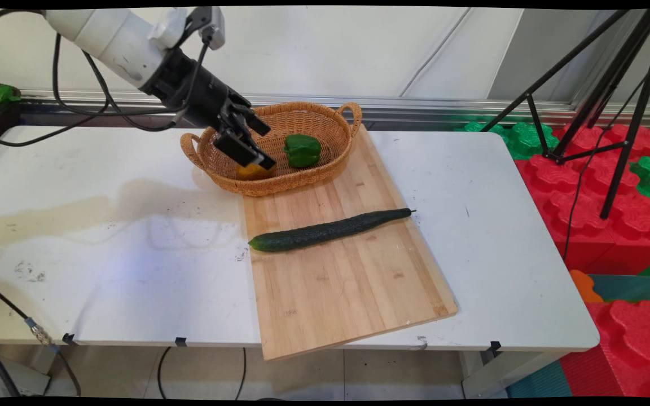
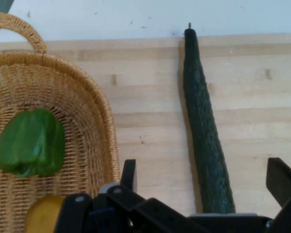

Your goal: Pick up the potato from the vegetable basket

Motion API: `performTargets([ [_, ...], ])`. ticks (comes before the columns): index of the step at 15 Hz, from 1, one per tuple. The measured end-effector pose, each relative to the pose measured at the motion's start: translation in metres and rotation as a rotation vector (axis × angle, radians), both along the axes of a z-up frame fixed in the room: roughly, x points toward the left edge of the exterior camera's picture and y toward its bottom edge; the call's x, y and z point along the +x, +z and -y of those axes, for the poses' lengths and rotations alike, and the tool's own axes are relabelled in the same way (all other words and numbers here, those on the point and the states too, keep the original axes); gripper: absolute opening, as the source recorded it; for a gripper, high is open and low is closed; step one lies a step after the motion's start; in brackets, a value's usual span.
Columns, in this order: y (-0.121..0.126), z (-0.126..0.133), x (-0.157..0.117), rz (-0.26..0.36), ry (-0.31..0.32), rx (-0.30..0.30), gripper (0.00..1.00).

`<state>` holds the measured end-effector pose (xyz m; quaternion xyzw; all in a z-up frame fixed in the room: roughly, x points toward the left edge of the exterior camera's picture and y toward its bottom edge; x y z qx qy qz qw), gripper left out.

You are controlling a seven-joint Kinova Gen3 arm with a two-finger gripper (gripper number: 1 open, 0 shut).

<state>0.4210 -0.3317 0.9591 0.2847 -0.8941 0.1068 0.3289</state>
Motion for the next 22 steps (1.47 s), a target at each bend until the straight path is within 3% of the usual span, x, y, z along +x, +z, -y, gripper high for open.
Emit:
performTargets([
  [7, 0.0, 0.011, 0.03, 0.071, 0.042, -0.003, 1.0],
  [13, -0.029, 0.037, 0.066, 0.167, 0.042, 0.026, 1.0],
  [22, -0.075, 0.085, 0.083, 0.204, 0.047, 0.051, 1.0],
])
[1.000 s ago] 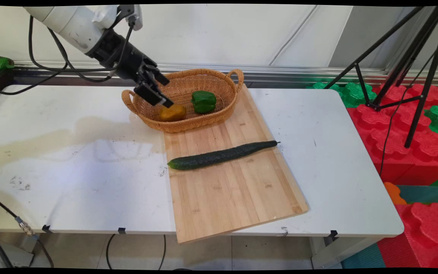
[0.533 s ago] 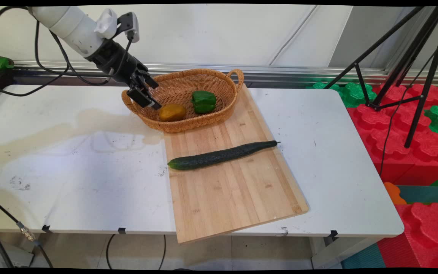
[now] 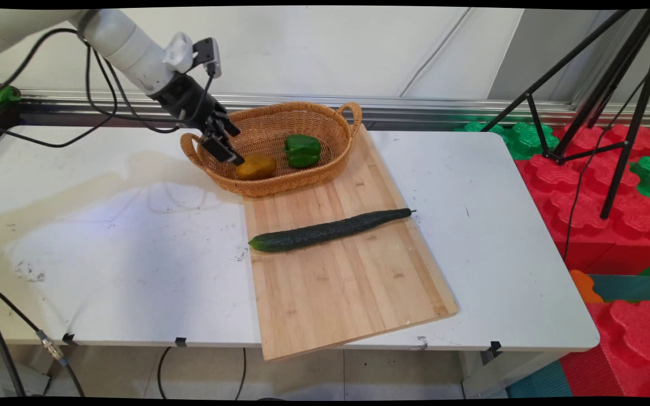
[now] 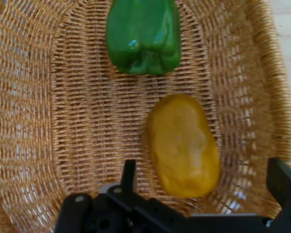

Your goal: Pick up the potato from the vegetable basket

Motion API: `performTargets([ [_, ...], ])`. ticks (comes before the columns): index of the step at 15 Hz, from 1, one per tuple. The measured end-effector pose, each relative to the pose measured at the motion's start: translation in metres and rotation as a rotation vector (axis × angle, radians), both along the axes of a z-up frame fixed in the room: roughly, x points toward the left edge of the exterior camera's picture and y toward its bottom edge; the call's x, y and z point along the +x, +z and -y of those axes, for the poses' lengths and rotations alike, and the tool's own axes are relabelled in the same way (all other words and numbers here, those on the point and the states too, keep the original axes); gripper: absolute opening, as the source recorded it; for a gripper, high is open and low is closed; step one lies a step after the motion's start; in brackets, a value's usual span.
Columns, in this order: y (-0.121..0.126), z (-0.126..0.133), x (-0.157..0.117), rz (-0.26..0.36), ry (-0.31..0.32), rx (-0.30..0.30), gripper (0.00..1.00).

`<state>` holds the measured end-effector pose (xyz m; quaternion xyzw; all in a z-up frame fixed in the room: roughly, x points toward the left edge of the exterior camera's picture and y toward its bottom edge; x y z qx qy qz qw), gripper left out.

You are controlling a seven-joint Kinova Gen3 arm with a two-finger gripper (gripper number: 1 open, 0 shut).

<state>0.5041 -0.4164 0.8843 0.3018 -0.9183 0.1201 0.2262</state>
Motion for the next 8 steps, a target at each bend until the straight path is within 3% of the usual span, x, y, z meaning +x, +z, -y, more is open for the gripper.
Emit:
performTargets([
  [8, -0.039, 0.04, -0.001, -0.025, -0.007, 0.043, 1.0],
])
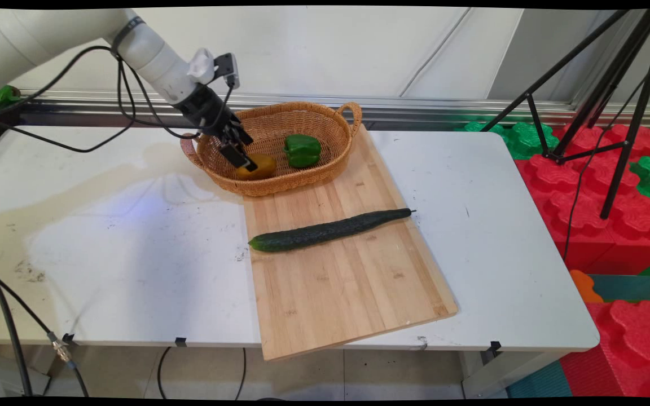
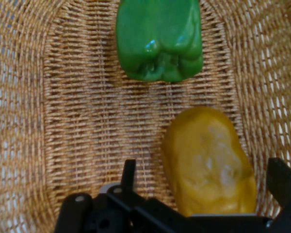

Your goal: Pick up the potato from the vegetable basket

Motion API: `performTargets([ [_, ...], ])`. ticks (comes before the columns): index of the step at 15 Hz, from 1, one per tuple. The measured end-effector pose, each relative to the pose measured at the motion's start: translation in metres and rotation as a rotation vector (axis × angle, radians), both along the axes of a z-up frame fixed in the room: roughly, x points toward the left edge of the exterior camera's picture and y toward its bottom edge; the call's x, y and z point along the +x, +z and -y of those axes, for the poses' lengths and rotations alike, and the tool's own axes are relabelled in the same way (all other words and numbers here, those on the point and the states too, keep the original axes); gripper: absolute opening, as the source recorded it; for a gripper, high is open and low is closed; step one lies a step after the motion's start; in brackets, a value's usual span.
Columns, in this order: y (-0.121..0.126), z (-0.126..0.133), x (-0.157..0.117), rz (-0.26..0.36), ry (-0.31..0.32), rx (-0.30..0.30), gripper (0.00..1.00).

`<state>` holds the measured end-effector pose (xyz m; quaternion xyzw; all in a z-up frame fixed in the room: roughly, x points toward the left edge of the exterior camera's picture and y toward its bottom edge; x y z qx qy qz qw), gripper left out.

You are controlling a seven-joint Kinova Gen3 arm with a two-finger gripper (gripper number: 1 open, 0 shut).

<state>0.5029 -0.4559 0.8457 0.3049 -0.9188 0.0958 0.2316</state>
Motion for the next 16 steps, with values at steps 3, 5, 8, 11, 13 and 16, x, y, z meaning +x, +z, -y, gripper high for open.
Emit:
performTargets([
  [3, -0.01, 0.008, -0.001, -0.013, 0.007, 0.021, 1.0],
  [5, -0.017, 0.012, -0.001, -0.02, 0.01, 0.037, 1.0],
  [8, -0.026, 0.016, 0.0, -0.03, 0.018, 0.06, 1.0],
  [11, -0.033, 0.019, 0.0, -0.036, 0.024, 0.075, 1.0],
  [13, -0.036, 0.021, 0.001, -0.04, 0.028, 0.082, 1.0],
  [16, -0.04, 0.025, 0.002, -0.047, 0.035, 0.086, 1.0],
])
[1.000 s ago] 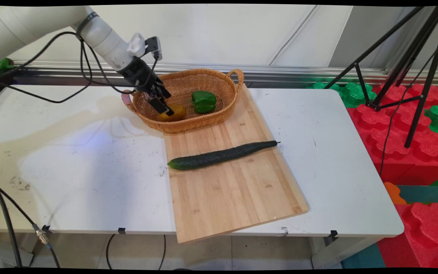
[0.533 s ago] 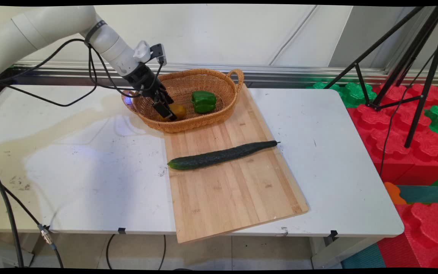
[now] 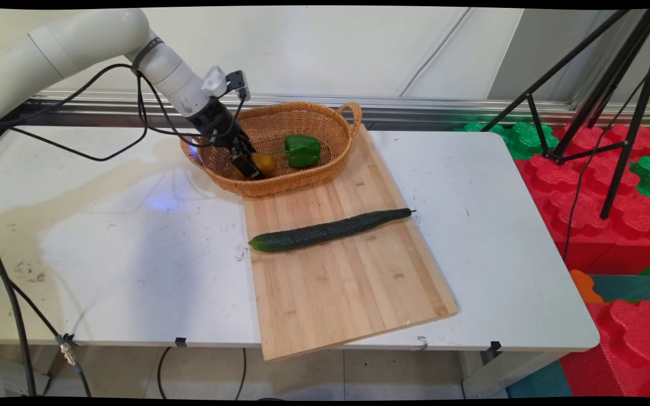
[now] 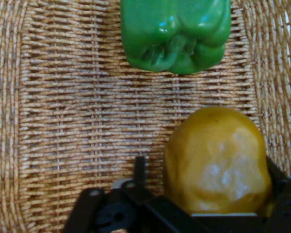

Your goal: Pick up the potato from the vegetable basket, then place the picked object on the cutting board

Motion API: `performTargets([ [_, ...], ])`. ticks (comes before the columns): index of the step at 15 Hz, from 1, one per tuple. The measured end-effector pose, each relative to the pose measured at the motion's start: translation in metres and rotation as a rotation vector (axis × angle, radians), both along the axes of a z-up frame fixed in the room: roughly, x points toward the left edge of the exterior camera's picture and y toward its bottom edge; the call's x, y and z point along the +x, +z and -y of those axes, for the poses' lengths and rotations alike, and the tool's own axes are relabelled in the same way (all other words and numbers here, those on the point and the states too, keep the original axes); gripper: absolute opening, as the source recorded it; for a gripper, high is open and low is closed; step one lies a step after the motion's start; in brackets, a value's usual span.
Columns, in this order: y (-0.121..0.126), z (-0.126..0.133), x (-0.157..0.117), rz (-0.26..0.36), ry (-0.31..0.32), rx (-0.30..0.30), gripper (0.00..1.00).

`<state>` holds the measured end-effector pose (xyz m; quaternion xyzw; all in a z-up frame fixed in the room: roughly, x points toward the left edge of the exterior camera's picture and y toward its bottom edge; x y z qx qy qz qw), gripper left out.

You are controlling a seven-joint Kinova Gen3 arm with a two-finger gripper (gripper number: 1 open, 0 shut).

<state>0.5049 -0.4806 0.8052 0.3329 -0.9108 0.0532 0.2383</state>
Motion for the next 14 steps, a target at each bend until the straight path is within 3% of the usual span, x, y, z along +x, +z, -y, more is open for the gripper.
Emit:
performTargets([
  [1, -0.001, 0.001, 0.0, -0.004, 0.001, 0.002, 0.0],
  [8, -0.003, 0.006, 0.001, -0.031, 0.03, 0.003, 0.0],
  [14, 0.013, 0.0, 0.001, -0.054, 0.052, -0.014, 0.0],
])
